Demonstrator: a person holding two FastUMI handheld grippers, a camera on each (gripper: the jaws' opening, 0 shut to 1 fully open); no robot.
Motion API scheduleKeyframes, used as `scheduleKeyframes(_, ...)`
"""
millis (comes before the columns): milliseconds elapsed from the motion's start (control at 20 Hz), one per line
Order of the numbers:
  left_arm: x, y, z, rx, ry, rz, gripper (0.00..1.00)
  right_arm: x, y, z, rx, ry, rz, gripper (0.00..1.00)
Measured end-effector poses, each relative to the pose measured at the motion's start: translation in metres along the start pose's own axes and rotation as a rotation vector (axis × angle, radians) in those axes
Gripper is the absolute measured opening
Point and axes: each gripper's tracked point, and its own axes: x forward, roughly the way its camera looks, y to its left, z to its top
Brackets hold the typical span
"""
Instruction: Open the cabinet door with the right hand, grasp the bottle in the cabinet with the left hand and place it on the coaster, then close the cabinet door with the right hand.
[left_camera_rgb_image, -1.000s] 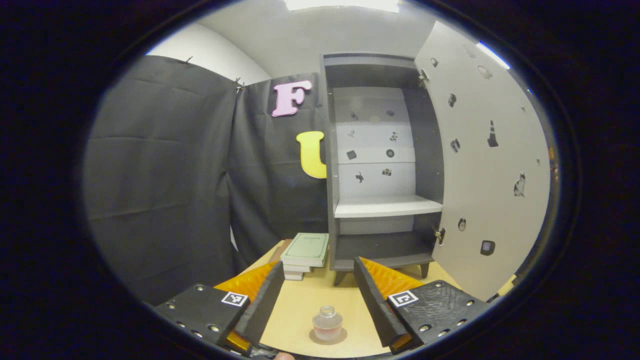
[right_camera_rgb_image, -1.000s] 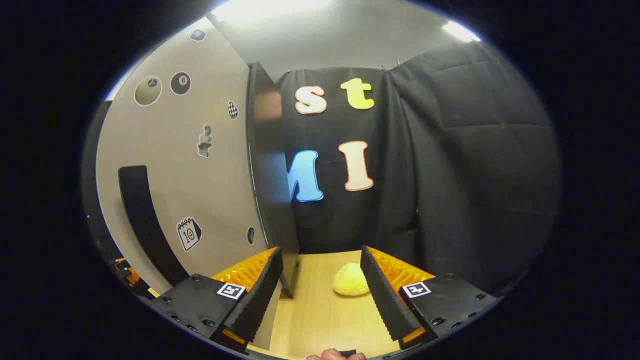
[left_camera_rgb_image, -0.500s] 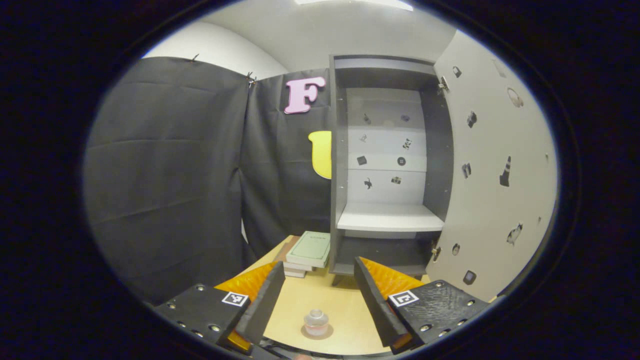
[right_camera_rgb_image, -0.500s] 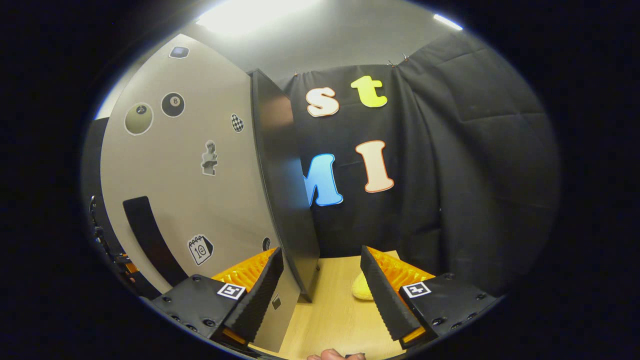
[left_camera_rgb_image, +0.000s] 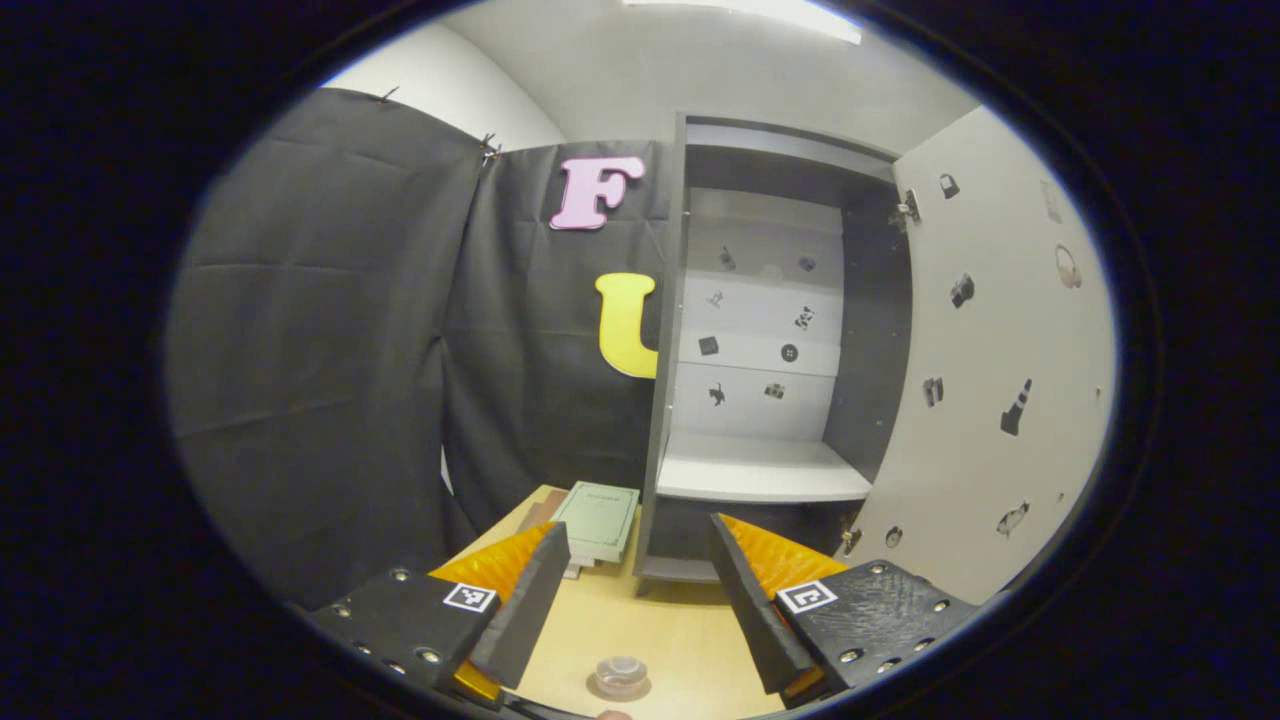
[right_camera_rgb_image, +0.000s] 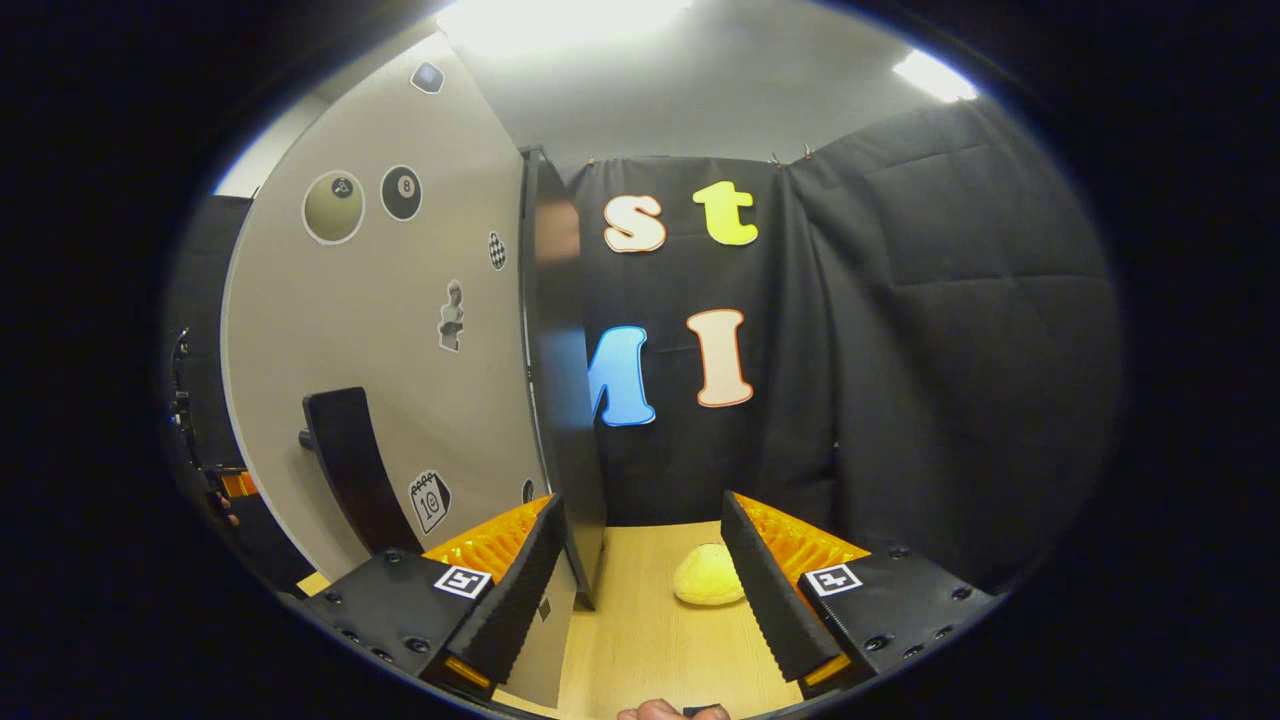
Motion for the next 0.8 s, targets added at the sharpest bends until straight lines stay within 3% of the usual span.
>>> scheduleKeyframes(100, 0.010, 0.018, 0.004, 0.012, -0.001, -0.008, 0.85, -0.006, 0.011, 0.002, 0.027, -0.007, -0.019, 0.98)
scheduleKeyframes(150, 0.015, 0.023, 0.004, 0.015, 0.000, -0.024, 0.85, -0.009, 0.014, 0.004, 0.027, -0.020, -0.035, 0.92)
scheduleKeyframes(200, 0.018, 0.028, 0.005, 0.017, -0.002, -0.038, 0.86, -0.009, 0.019, 0.005, 0.025, -0.027, -0.043, 0.98)
scheduleKeyframes(250, 0.021, 0.035, 0.006, 0.021, -0.002, -0.049, 0.84, -0.012, 0.022, 0.002, 0.025, -0.024, -0.063, 0.92)
scheduleKeyframes(300, 0.023, 0.042, 0.006, 0.028, -0.005, -0.061, 0.84, -0.010, 0.022, 0.003, 0.030, -0.032, -0.079, 0.96)
scheduleKeyframes(500, 0.031, 0.065, 0.005, 0.064, -0.010, -0.102, 0.84, -0.021, 0.030, 0.008, 0.069, -0.071, -0.135, 0.96)
scheduleKeyframes(800, 0.041, 0.096, 0.006, 0.088, -0.028, -0.127, 0.84, -0.023, 0.072, 0.001, 0.078, -0.086, -0.133, 0.96)
